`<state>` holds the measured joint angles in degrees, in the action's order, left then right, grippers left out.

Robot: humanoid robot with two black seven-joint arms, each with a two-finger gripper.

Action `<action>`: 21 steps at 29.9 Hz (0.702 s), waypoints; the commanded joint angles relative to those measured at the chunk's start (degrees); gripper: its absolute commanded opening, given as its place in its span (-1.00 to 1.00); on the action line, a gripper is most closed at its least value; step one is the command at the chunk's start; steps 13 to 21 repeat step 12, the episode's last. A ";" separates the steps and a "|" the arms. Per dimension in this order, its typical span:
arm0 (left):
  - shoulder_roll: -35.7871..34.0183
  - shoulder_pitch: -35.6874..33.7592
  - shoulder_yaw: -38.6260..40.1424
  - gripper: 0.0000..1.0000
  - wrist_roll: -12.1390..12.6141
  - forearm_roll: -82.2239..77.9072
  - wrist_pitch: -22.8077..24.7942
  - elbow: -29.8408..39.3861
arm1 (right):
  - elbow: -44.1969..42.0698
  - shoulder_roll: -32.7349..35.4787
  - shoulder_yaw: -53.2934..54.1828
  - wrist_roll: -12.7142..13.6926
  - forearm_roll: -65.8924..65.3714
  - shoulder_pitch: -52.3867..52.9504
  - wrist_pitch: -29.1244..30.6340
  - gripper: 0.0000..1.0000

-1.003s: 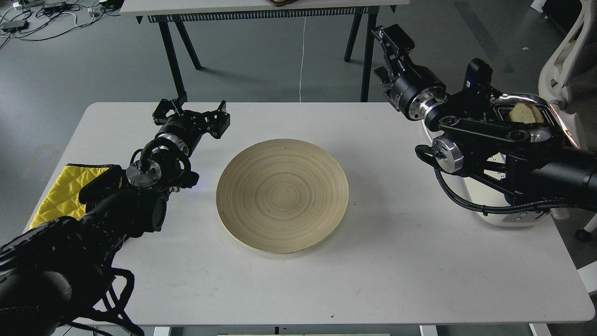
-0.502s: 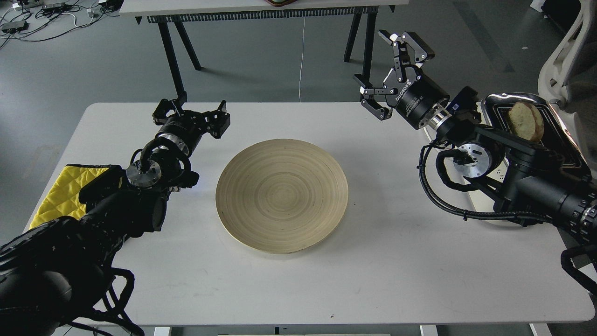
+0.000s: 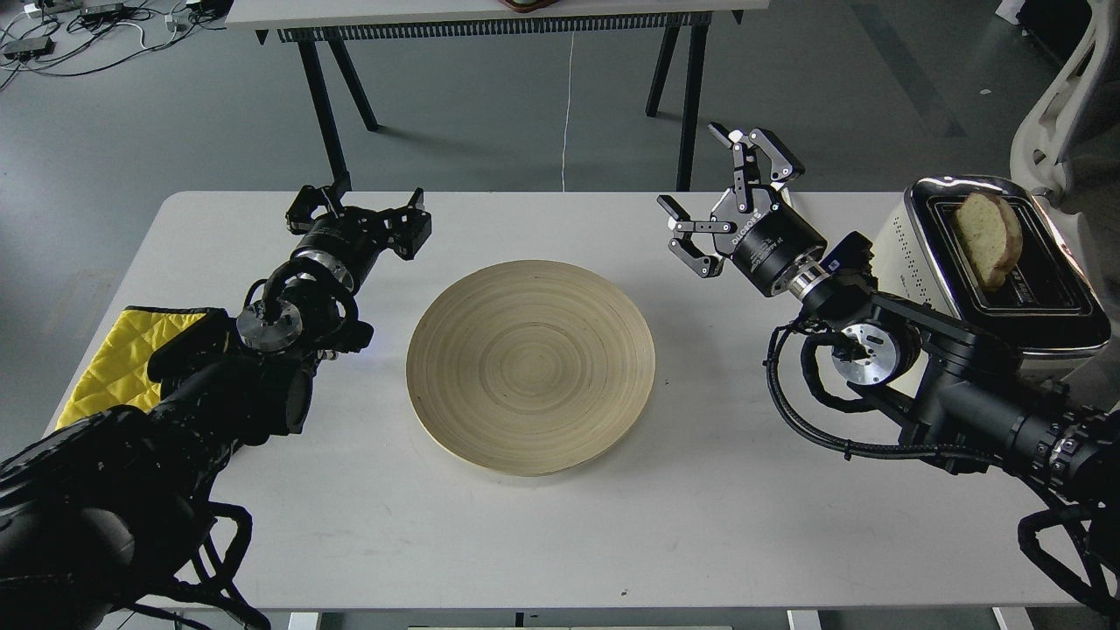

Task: Put bread in toaster with right arm

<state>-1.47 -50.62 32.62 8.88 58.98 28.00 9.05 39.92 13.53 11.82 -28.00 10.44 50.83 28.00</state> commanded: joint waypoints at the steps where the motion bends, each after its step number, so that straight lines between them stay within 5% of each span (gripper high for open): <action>1: -0.02 0.00 -0.02 1.00 0.00 -0.01 0.00 0.00 | 0.07 0.45 -0.65 0.00 -0.16 0.06 0.00 0.98; 21: -0.02 0.00 0.07 1.00 0.00 -0.01 0.00 0.00 | 0.33 0.45 0.05 0.00 -0.24 0.76 0.00 0.98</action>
